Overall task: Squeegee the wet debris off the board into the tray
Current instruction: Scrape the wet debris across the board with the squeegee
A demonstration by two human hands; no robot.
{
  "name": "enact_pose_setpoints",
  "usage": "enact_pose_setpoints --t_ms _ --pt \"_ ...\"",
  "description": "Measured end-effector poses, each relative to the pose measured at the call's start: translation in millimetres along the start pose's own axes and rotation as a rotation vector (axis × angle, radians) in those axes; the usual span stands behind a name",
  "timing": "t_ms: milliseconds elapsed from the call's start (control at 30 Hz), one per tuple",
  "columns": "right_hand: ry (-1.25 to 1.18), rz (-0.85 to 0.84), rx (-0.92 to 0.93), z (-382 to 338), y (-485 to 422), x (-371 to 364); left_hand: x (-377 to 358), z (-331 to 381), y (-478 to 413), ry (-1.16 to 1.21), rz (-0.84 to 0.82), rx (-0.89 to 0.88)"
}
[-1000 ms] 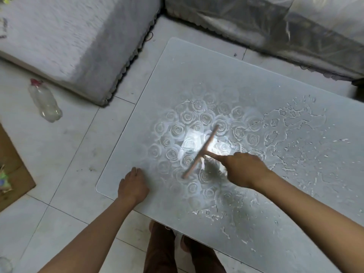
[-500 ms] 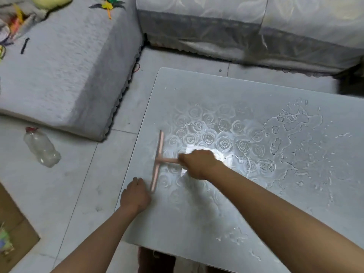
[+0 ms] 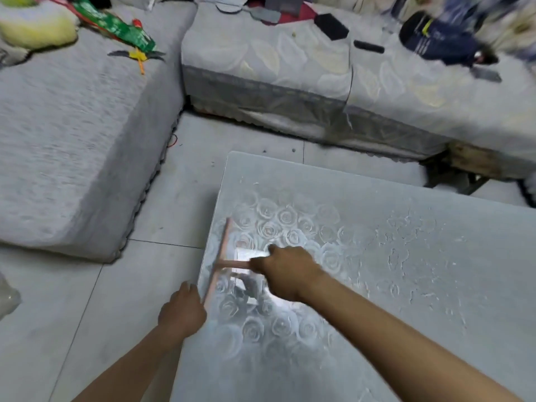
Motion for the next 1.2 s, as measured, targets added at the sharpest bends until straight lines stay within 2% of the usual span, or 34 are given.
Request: enact_pose_setpoints --t_ms 133,300,367,467,567,667,767,867,967,1033,1200 --pt "-0.028 -0.04 -0.073 -2 -40 -3 11 -2 -24 -0.033 -0.032 -0.044" --pt "-0.127 -0.122 -0.263 54 10 -26 22 -9 -38 -0.091 -0.027 -0.081" --pt "-0.078 -0.171 -0.32 71 22 -14 29 -7 -44 -0.097 -0.032 -0.098" --pt "0.053 -0.107 -0.231 69 19 11 38 0 -51 -0.121 -0.027 -0.143" --pt "0.051 -0.016 -0.102 34 -10 31 44 5 -59 -0.169 -0.027 -0.177" --pt "0.08 -0.024 -0.024 2 -51 34 48 11 -69 -0.19 -0.015 -0.208" --pt "0.08 -0.074 -0.078 11 -66 28 53 15 -79 -0.222 0.0 -0.233" --pt "0.01 -0.138 -0.145 47 -42 20 59 19 -86 -0.254 0.009 -0.225" --pt "0.048 -0.18 -0.237 89 -11 29 65 26 -90 -0.256 -0.001 -0.204" --pt "0.107 -0.135 -0.266 104 1 39 69 34 -94 -0.253 -0.004 -0.196" --pt "0.196 0.059 -0.027 76 -66 70 74 47 -111 -0.182 0.062 -0.106"
Point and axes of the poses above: each hand's wrist, its own y-axis away from the middle knuckle, its own x-axis out of the back of the hand, z = x × y, the point moved 2 cm from there along -y, towards the middle knuckle, and after that the axes turned 2 degrees about -y, right-handed, at the moved point
